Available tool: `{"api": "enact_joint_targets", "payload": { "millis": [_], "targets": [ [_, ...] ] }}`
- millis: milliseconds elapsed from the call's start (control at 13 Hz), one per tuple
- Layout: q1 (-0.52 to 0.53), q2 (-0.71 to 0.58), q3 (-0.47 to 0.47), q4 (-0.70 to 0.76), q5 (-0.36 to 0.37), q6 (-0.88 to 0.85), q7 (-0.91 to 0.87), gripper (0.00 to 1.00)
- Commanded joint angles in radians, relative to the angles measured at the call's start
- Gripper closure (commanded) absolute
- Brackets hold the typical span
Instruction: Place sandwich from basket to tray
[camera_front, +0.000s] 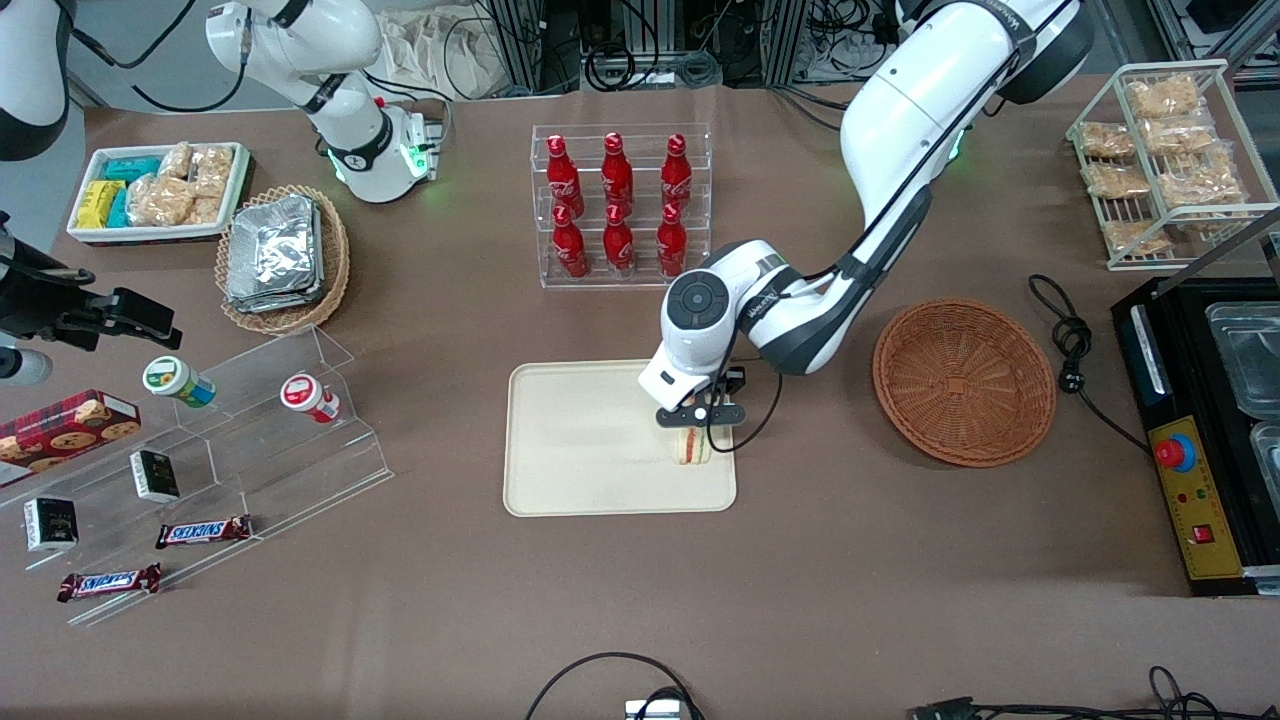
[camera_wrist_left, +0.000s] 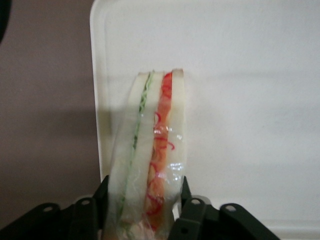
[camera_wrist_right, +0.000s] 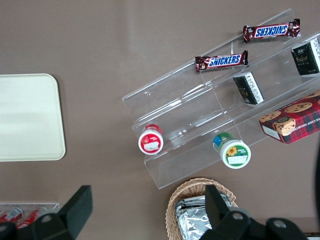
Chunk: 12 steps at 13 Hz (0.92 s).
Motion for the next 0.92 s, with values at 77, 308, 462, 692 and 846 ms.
{"api": "enact_joint_targets", "payload": {
  "millis": [77,308,462,692,846],
  "targets": [
    [-0.005,-0.004,0.006,0.147,-0.003,-0.13,-0.084,0.21],
    [-0.003,-0.004,0.007,0.259,-0.015,-0.227,-0.087,0.03],
    [-0.003,-0.017,0.013,0.297,-0.009,-0.243,-0.121,0.0],
    [-0.003,-0.069,0.081,0.356,-0.011,-0.325,-0.138,0.0],
    [0.0,-0.115,0.142,0.362,-0.046,-0.368,-0.115,0.0]
  ]
}}
